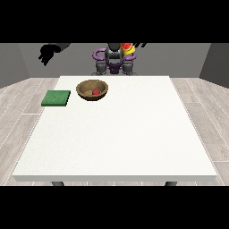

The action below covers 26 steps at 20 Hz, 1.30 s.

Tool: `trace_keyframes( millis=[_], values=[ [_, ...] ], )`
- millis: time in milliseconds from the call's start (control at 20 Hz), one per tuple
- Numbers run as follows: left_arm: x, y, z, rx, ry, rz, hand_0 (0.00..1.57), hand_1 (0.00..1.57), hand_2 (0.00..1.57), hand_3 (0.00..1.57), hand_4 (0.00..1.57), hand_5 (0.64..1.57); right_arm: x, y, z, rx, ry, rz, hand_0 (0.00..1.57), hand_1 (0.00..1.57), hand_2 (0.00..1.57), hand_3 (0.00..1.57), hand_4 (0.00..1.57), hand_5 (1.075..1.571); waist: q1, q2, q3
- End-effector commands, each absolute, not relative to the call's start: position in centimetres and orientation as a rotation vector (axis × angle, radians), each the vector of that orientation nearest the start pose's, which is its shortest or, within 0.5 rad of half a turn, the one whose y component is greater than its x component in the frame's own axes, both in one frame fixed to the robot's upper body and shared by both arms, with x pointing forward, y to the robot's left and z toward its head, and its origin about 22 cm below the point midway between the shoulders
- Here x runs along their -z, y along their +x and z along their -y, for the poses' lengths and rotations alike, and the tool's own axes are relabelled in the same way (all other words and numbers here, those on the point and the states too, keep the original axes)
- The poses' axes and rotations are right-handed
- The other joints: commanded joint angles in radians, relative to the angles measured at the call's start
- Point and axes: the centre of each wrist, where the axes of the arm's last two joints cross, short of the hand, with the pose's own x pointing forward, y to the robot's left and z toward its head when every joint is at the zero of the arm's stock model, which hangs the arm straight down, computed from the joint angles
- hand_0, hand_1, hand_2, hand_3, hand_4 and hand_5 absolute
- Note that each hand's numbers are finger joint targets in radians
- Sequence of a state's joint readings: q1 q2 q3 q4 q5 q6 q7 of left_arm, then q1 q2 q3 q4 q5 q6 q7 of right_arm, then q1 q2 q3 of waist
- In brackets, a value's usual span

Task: Pick the cup and pour the ball into the bowl, then pick the bowl and place it on the pad

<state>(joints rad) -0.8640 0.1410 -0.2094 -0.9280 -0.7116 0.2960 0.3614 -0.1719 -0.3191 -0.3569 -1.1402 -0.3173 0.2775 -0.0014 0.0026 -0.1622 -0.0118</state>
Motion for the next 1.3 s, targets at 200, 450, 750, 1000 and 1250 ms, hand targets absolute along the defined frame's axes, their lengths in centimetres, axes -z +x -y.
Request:
trace_keyframes(
  millis=[200,450,750,1000,1250],
  values=[
    [-14.7,41.2,-21.4,0.162,0.26,1.697,0.0,0.0,0.0,0.0,1.05,1.567,4.4,25.8,35.4,0.276,-0.027,1.406,0.0,0.0,0.0,0.0,0.78,1.56,0.109,0.067,0.0056],
    [-18.5,41.0,-28.5,0.171,0.086,1.774,0.0,0.0,0.0,0.0,1.06,1.561,6.3,24.9,34.8,0.334,-0.052,1.429,0.0,0.0,0.0,0.0,0.73,1.566,0.158,0.139,0.0115],
    [-17.8,38.9,-34.4,0.187,0.048,1.766,0.0,0.0,0.0,0.0,1.04,1.558,8.1,25.2,33.6,0.37,-0.042,1.453,0.0,0.0,0.0,0.0,0.72,1.566,0.178,0.198,0.0122],
    [-20.7,37.7,-37.6,0.137,0.088,1.799,0.0,0.0,0.0,0.0,1.0,1.544,8.7,27.0,32.8,0.327,0.006,1.474,0.0,0.0,0.0,0.0,0.6,1.557,0.123,0.238,0.0124],
    [-20.7,36.2,-39.8,0.129,0.119,1.813,0.0,0.0,0.0,0.0,1.01,1.535,9.8,28.1,30.4,0.329,0.025,1.469,0.0,0.0,0.0,0.0,0.55,1.558,0.113,0.255,0.0123]
  ],
)
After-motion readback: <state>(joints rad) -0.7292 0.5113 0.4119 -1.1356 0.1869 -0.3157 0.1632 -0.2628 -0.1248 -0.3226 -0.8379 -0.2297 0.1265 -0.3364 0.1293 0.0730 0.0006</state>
